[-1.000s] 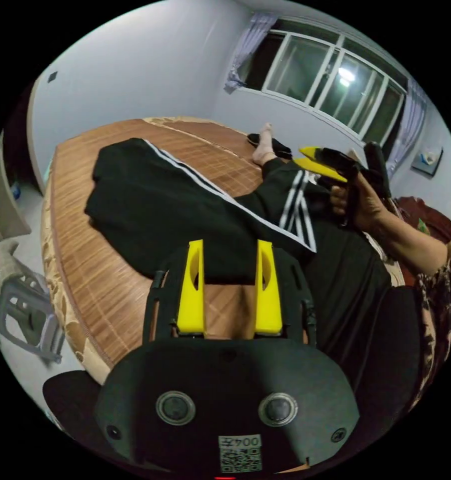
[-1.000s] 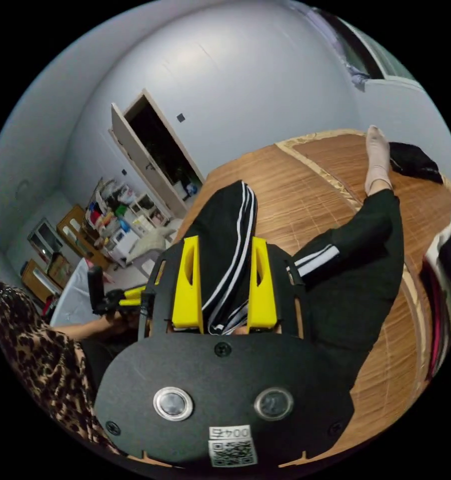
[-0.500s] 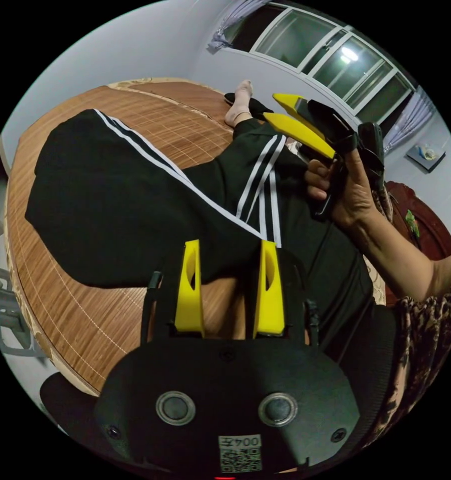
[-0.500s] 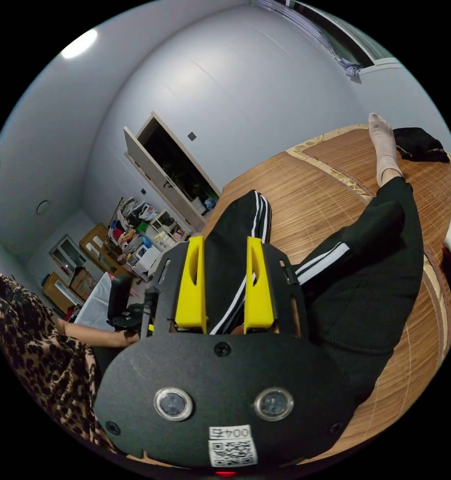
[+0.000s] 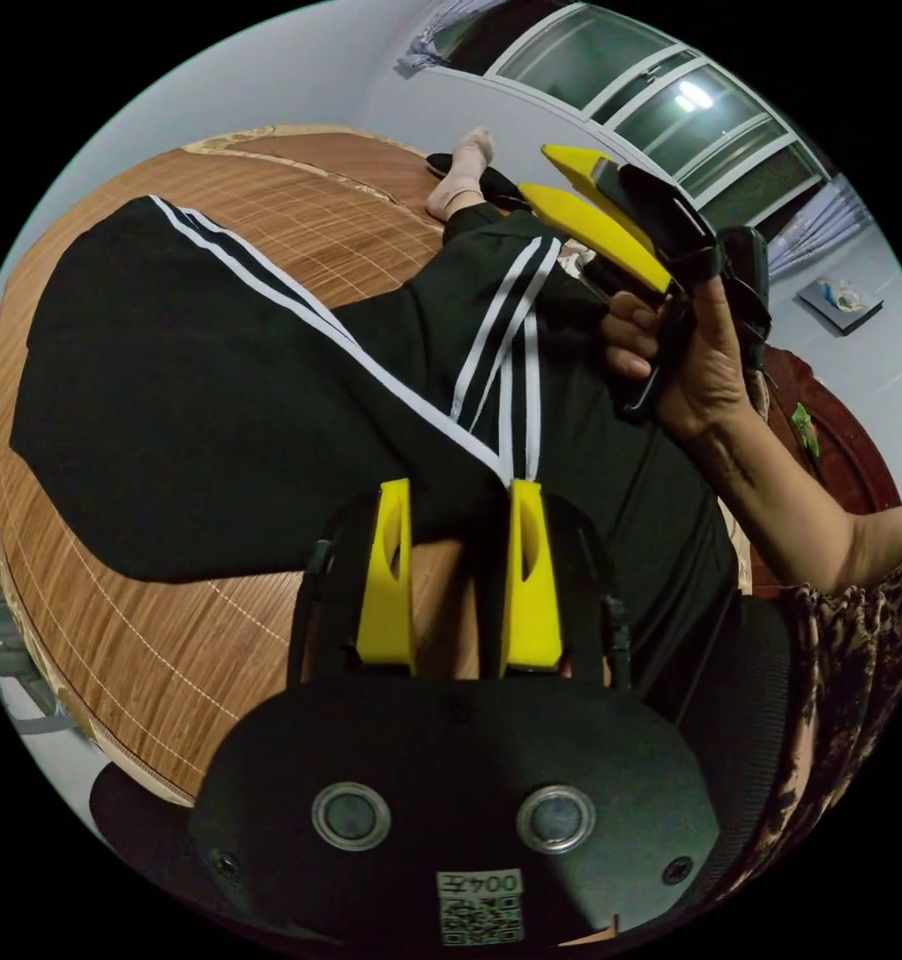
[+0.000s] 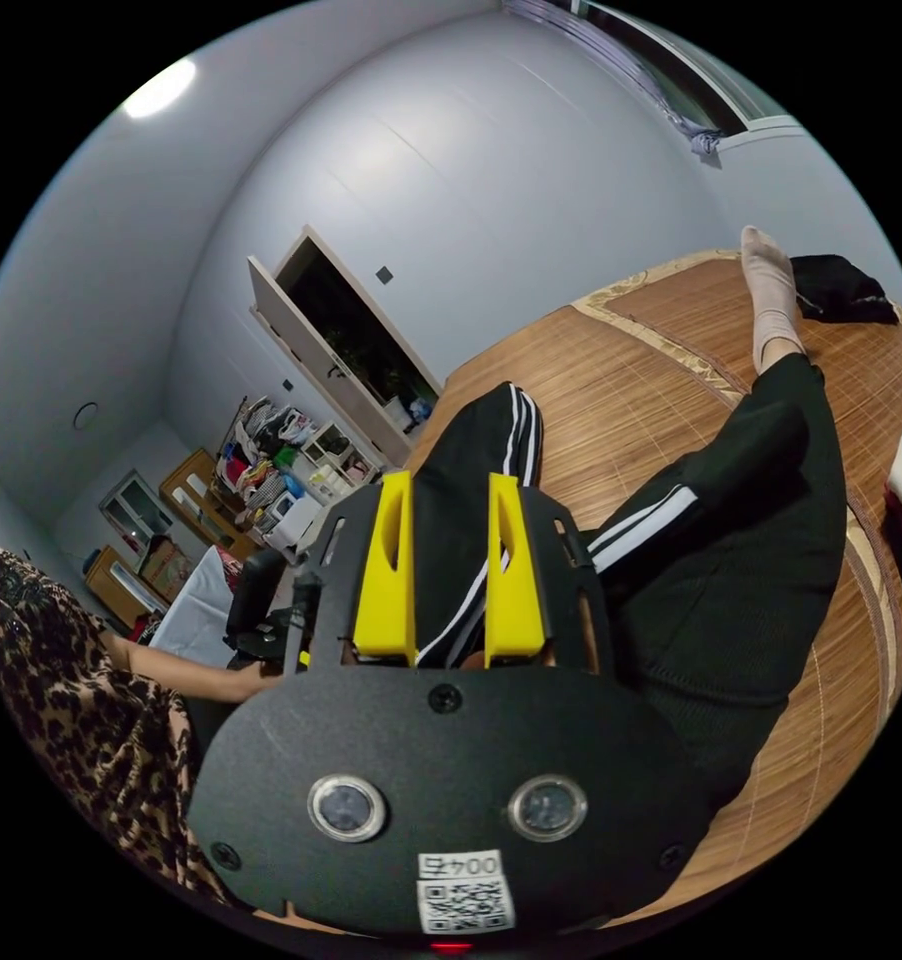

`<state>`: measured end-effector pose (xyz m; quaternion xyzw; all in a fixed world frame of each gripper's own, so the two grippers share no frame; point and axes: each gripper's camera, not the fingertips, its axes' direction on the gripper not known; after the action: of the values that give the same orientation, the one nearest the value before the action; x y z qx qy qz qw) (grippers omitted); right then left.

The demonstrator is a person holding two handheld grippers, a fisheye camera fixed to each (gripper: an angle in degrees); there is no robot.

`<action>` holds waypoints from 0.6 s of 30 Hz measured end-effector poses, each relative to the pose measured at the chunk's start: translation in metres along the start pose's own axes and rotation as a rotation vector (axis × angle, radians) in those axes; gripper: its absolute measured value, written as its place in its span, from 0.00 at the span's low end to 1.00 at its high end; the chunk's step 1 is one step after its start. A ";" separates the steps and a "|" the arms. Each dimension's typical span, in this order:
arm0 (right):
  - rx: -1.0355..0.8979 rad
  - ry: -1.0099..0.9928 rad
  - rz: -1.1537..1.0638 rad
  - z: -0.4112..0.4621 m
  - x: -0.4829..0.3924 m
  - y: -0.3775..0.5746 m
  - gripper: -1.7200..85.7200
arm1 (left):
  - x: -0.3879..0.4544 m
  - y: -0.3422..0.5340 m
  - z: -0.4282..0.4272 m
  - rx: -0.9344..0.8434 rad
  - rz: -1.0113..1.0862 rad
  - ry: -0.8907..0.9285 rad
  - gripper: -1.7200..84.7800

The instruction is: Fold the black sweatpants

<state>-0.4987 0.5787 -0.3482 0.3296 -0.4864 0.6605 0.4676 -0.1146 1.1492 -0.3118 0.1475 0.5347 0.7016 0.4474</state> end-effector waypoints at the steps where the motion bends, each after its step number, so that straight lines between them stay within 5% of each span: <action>1: 0.000 0.000 0.002 0.002 0.002 0.001 0.15 | -0.001 0.001 -0.001 0.002 -0.002 -0.002 0.14; 13: -0.046 0.006 0.054 0.045 0.024 0.010 0.14 | -0.043 0.052 -0.084 0.122 -0.115 -0.064 0.06; 18: -0.106 0.017 0.024 0.073 0.021 0.011 0.14 | -0.087 0.103 -0.143 0.208 -0.262 -0.273 0.05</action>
<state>-0.5177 0.5147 -0.3107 0.2927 -0.5205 0.6422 0.4806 -0.2130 0.9891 -0.2520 0.2160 0.5531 0.5521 0.5853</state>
